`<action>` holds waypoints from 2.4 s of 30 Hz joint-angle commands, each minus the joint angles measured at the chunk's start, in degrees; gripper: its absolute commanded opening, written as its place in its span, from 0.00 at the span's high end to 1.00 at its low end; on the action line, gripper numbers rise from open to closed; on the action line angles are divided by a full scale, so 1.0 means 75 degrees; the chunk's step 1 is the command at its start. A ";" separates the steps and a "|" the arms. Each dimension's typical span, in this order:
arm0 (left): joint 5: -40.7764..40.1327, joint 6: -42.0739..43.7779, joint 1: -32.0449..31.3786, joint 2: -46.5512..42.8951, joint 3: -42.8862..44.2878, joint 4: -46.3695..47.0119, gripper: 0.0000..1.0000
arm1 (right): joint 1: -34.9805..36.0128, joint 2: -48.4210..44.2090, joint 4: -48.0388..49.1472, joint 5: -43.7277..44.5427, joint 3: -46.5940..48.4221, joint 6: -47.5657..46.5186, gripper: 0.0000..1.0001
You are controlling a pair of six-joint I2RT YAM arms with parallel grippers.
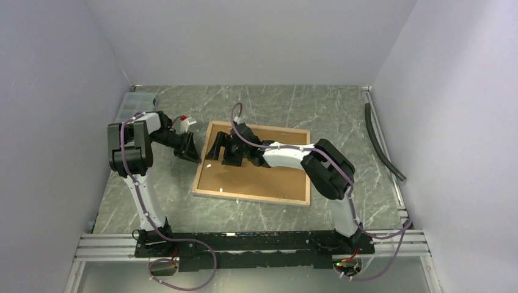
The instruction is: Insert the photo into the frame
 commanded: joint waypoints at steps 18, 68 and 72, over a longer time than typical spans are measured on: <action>-0.0314 -0.0307 -0.0115 0.0133 -0.0357 0.0518 0.87 | 0.0235 0.1190 0.0871 -0.0630 0.0907 0.0736 0.21; -0.0358 -0.0473 -0.0172 0.0084 -0.0433 0.0707 0.91 | 0.0246 0.2071 0.1005 -0.1065 0.1624 0.0764 0.24; -0.0354 -0.0479 -0.0175 0.0067 -0.0431 0.0709 0.91 | 0.0246 0.2085 0.1028 -0.1105 0.1600 0.0780 0.25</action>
